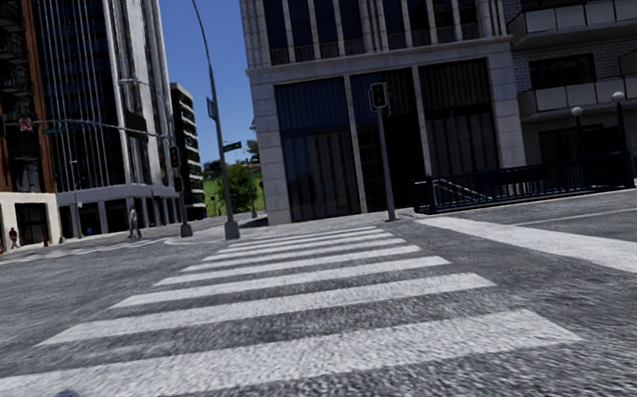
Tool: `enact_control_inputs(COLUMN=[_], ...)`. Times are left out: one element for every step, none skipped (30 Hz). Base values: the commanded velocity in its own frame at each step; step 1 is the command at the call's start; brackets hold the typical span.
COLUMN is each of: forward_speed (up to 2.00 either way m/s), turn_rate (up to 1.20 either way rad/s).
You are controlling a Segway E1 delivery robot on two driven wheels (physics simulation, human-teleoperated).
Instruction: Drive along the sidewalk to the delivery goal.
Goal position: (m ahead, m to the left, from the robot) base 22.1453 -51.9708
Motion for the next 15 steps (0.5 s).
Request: enact_control_inputs(forward_speed=[2.00,2.00,2.00,2.00,2.00,2.00,2.00,2.00,2.00,2.00,2.00,2.00,2.00,2.00,2.00], turn_rate=[-0.25,-0.25,-0.25,-0.25,-0.25,-0.25,-0.25,-0.25,-0.25,-0.25,-0.25,-0.25,-0.25,-0.25,-0.25])
